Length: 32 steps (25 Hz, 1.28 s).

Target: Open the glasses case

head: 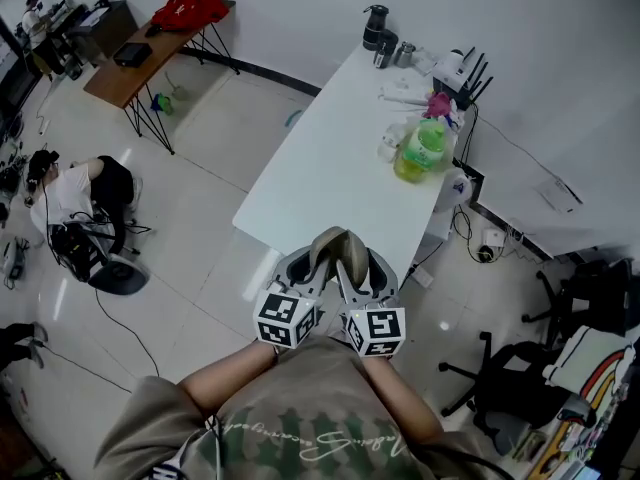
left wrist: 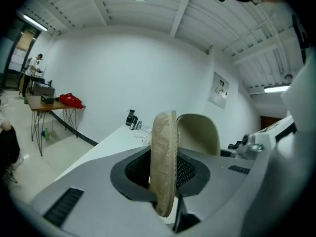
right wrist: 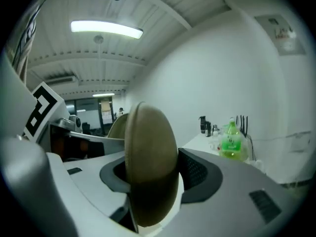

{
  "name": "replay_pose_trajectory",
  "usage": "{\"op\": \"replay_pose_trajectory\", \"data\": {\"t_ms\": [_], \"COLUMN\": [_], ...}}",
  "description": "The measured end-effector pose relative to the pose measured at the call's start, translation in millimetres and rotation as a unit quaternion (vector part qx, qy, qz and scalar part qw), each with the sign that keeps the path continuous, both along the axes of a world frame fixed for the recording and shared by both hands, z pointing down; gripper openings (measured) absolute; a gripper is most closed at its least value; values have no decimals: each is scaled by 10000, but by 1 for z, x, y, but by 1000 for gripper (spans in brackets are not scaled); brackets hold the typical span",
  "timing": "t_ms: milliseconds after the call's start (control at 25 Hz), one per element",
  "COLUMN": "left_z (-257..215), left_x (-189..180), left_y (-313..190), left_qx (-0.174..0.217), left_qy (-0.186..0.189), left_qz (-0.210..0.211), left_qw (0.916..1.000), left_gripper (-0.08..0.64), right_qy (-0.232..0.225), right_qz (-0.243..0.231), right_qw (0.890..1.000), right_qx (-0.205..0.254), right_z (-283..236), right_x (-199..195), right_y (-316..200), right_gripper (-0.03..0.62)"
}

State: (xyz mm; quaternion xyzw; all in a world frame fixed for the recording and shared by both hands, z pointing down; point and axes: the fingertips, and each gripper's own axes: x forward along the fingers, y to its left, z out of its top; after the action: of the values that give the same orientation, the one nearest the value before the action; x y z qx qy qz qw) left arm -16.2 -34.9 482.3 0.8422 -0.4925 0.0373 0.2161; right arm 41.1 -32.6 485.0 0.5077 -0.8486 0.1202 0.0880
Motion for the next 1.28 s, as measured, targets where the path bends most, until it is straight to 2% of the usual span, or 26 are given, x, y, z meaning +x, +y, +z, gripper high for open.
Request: {"op": "replay_pose_trajectory", "data": {"t_ms": [120, 160, 200, 280, 360, 400, 560, 640, 760, 840, 960, 1000, 1040, 1080, 1160, 1200, 1280], "left_z": [-1, 1, 3, 11, 20, 24, 31, 31, 33, 33, 42, 48, 51, 51, 42, 38, 32], "left_x": [2, 0, -2, -3, -2, -1, 1, -2, -8, -13, -22, -25, -29, -32, -35, -34, -29], "left_y": [4, 6, 8, 15, 23, 27, 33, 35, 35, 36, 37, 36, 33, 28, 13, 8, 4], "left_qx": [8, -52, -119, -229, -353, -428, -696, -780, -778, -802, -878, -873, -858, -830, -710, -654, -689], "left_qy": [60, 168, 274, 291, 227, 266, 633, 753, 531, 424, 78, -64, -70, 60, 363, 419, 523], "left_qz": [446, 701, 1023, 1795, 2452, 2630, 2762, 2744, 2853, 2936, 2975, 2954, 2868, 2734, 2543, 2591, 2859], "left_qw": [9990, 9974, 9943, 9831, 9686, 9635, 9565, 9555, 9538, 9516, 9506, 9514, 9541, 9583, 9638, 9627, 9543], "left_gripper": [72, 72, 72, 72, 74, 74, 92, 97, 109, 124, 124, 124, 124, 124, 124, 123, 74], "right_qy": [-243, -215, -209, -412, -1017, -1379, -2331, -2535, -2438, -2567, -3140, -3341, -3403, -3278, -2761, -2612, -2685], "right_qz": [-276, -480, -717, -1125, -1293, -1249, -692, -497, -343, -200, 182, 263, 248, 156, -82, -159, -161], "right_qw": [9993, 9985, 9971, 9917, 9810, 9738, 9510, 9452, 9497, 9471, 9310, 9243, 9224, 9275, 9454, 9502, 9501], "right_qx": [-113, -117, -165, -472, -1027, -1306, -1908, -1998, -1936, -1915, -1853, -1829, -1809, -1789, -1732, -1692, -1580], "right_z": [7, 6, 6, 10, 20, 26, 48, 51, 54, 54, 49, 46, 44, 43, 43, 42, 41], "right_x": [3, 3, 3, 1, 1, 2, 7, 5, 0, -1, 4, 5, 2, -3, -17, -23, -25], "right_y": [0, 2, 5, 14, 22, 24, 23, 23, 19, 15, 6, 3, 2, 3, 8, 10, 13], "right_gripper": [195, 159, 152, 147, 147, 147, 147, 147, 147, 147, 147, 147, 147, 146, 144, 144, 144]}}
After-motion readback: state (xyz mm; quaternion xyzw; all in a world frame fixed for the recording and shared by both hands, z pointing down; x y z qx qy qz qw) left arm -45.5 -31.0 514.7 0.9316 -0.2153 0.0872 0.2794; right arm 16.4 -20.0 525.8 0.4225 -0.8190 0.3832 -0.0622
